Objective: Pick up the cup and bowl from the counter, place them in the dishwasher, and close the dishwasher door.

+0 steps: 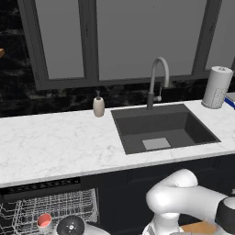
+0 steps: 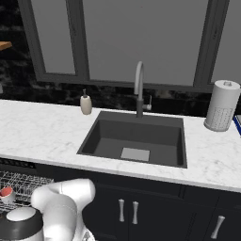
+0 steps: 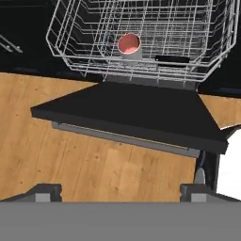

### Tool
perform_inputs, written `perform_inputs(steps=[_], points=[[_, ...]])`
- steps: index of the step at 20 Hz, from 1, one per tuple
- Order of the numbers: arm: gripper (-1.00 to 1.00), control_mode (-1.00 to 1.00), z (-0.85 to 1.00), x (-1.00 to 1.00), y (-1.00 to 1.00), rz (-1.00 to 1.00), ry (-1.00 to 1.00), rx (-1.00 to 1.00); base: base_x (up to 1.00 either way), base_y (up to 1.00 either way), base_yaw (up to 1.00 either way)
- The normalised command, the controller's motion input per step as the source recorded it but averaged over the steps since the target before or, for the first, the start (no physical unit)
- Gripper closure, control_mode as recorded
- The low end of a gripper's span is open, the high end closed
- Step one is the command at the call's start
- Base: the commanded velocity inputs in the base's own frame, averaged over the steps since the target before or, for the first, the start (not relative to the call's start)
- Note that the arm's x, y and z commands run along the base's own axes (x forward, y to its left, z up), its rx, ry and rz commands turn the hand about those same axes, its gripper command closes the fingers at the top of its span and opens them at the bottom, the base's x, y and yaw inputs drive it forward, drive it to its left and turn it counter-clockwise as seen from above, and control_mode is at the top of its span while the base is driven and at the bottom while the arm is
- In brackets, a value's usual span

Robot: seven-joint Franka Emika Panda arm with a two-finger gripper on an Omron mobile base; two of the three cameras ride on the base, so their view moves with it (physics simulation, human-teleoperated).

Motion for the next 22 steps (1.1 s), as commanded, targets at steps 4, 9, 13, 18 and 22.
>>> perform_inputs(steps=[4, 9, 13, 18, 22], points=[[-1.00, -1.00, -0.06, -0.66, 0.00, 0.20, -0.13, -0.16, 0.00, 0.00, 0.00], [-1.00, -1.00, -0.13, -0.37, 0.01, 0.30, -0.23, -0.10, 0.00, 0.00, 0.00], [-1.00, -1.00, 0.06, -0.29, 0.03, 0.33, -0.02, -0.59, 0.00, 0.00, 0.00], [-1.00, -1.00, 0.06, -0.06, 0.00, 0.38, 0.06, -0.79, 0.00, 0.00, 0.00], [-1.00, -1.00, 0.02, 0.00, 0.00, 0.39, 0.02, -0.79, 0.00, 0.00, 0.00]])
